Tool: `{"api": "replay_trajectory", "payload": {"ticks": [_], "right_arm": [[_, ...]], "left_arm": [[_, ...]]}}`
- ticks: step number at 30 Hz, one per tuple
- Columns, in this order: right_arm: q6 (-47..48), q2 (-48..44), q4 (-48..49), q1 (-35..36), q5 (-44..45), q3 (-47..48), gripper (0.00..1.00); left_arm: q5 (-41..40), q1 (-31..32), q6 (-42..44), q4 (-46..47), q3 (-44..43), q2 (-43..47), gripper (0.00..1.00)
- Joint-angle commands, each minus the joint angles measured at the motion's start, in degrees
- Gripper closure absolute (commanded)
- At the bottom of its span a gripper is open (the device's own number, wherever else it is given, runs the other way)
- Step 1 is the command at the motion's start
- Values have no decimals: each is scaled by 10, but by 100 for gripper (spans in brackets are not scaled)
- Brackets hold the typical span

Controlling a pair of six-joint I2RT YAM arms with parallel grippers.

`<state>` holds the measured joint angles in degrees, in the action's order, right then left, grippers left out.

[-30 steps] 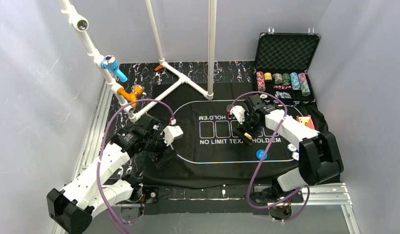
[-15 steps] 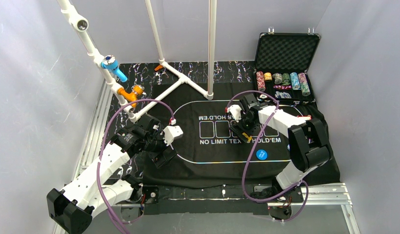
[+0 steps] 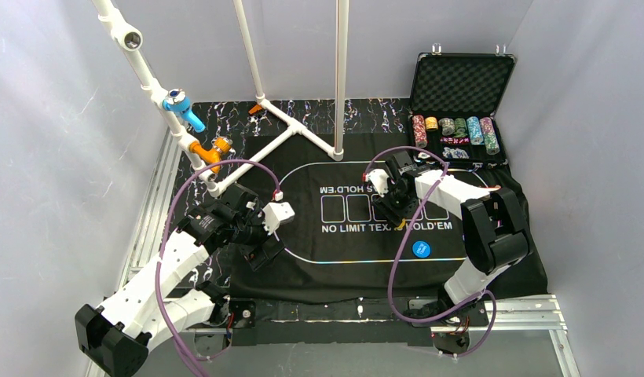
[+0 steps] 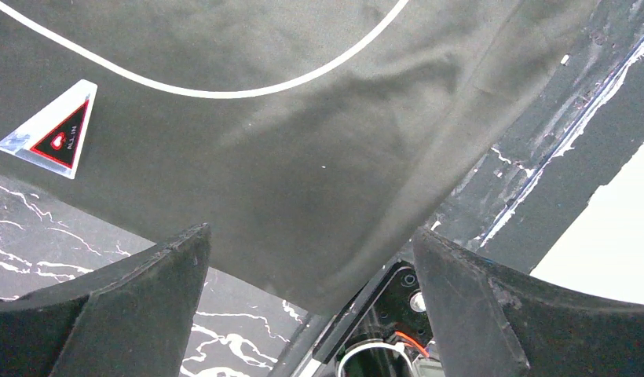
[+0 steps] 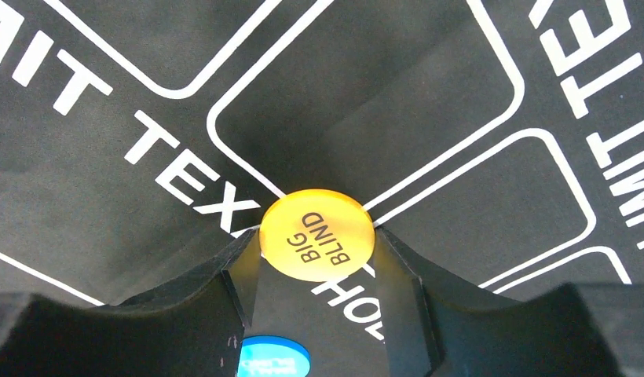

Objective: Distribute texas hold em gaming equipment

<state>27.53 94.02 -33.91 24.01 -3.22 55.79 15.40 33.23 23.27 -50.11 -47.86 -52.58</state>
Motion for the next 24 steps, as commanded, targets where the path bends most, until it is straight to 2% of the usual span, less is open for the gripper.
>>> {"api": "replay_trajectory", "payload": {"ticks": [1, 5, 11, 24], "right_arm": [[9, -25, 1, -1, -2, 10, 54], [10, -46, -19, 4, -26, 28, 56], [-22, -63, -26, 66, -51, 62, 59], [-59, 36, -1, 244, -93, 171, 60]], "left_arm": [[1, 2, -8, -12, -19, 8, 1], [2, 3, -9, -16, -28, 23, 1], [9, 3, -15, -22, -46, 62, 1], [69, -33, -33, -75, -106, 110, 1]]}}
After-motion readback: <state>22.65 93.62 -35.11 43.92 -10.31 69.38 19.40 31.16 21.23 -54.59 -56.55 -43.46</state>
